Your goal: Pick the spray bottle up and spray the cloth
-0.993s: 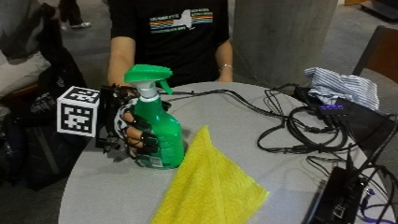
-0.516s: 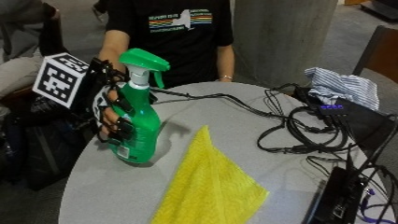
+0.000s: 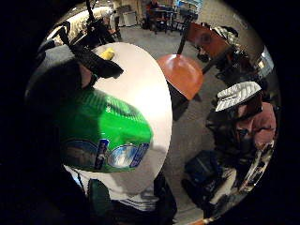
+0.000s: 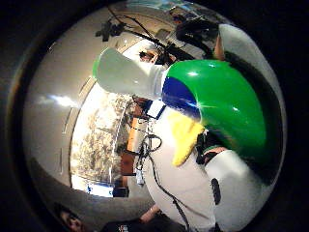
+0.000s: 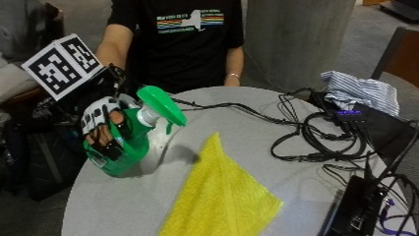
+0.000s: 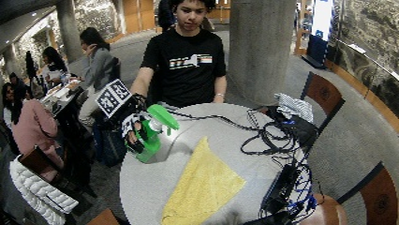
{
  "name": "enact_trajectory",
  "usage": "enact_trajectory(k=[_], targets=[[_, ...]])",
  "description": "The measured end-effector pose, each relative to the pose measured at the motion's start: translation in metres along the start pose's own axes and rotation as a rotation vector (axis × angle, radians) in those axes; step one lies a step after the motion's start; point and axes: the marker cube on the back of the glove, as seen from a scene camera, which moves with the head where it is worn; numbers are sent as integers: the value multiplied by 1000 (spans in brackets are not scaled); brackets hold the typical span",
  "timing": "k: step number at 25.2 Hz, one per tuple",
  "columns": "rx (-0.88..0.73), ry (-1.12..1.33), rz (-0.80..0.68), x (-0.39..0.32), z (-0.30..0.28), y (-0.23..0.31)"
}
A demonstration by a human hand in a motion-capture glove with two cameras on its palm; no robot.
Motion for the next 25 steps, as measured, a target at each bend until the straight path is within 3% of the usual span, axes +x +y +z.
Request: enact_trajectory(k=[11,25], targets=[[-99,250,12,-2,3,-11],[-130,394,8,-7,7,-12]])
